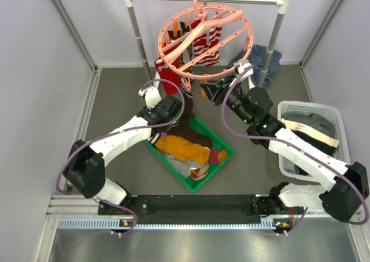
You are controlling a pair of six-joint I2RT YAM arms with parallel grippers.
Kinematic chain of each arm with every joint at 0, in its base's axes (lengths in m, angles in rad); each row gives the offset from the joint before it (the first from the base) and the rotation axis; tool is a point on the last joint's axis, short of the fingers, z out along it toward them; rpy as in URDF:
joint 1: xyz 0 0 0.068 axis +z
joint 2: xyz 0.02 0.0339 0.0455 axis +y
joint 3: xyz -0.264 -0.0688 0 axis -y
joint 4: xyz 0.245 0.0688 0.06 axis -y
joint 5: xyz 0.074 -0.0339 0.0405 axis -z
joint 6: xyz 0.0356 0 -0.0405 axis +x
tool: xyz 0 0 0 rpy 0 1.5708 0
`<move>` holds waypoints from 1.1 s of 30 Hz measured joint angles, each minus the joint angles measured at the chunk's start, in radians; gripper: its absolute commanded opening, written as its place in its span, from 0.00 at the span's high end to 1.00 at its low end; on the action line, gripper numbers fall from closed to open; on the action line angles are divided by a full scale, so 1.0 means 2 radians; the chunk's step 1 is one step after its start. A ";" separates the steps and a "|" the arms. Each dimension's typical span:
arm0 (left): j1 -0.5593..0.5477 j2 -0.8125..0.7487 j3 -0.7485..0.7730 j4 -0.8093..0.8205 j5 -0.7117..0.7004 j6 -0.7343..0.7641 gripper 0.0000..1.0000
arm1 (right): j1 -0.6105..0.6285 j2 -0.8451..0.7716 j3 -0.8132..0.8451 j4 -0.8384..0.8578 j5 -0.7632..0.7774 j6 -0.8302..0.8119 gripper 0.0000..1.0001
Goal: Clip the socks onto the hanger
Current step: Pick up the sock from the bin.
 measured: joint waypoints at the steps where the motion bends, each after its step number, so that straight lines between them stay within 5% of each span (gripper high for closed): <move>1: -0.001 -0.001 0.000 -0.002 0.000 -0.005 0.58 | 0.000 0.000 0.000 0.000 -0.001 -0.001 1.00; 10: -0.001 0.032 -0.001 -0.018 -0.006 -0.043 0.71 | 0.000 0.000 0.000 0.000 -0.003 -0.004 1.00; 20: -0.001 0.085 -0.004 -0.021 -0.035 -0.065 0.73 | 0.000 0.001 0.000 0.000 -0.010 -0.004 1.00; 27: -0.001 0.104 -0.003 -0.028 -0.043 -0.065 0.98 | 0.000 0.001 0.000 0.000 -0.014 -0.004 1.00; 33: -0.001 0.087 -0.003 -0.036 -0.046 -0.058 1.00 | 0.000 0.001 0.000 0.000 -0.014 -0.004 1.00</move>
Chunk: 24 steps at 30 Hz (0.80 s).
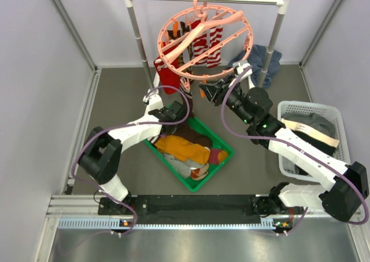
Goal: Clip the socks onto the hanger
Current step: Pick up the sock from the bin.
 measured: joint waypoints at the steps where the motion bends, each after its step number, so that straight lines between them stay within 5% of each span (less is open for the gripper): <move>1: 0.000 -0.008 0.000 -0.002 -0.001 0.004 1.00 | 0.000 0.000 0.000 0.000 0.000 0.000 1.00; 14: -0.032 -0.163 0.010 0.001 0.001 0.088 1.00 | 0.000 0.000 0.009 -0.012 0.000 -0.004 1.00; 24: -0.049 -0.322 -0.070 0.171 0.074 0.293 1.00 | -0.001 0.000 0.026 -0.039 -0.006 -0.004 1.00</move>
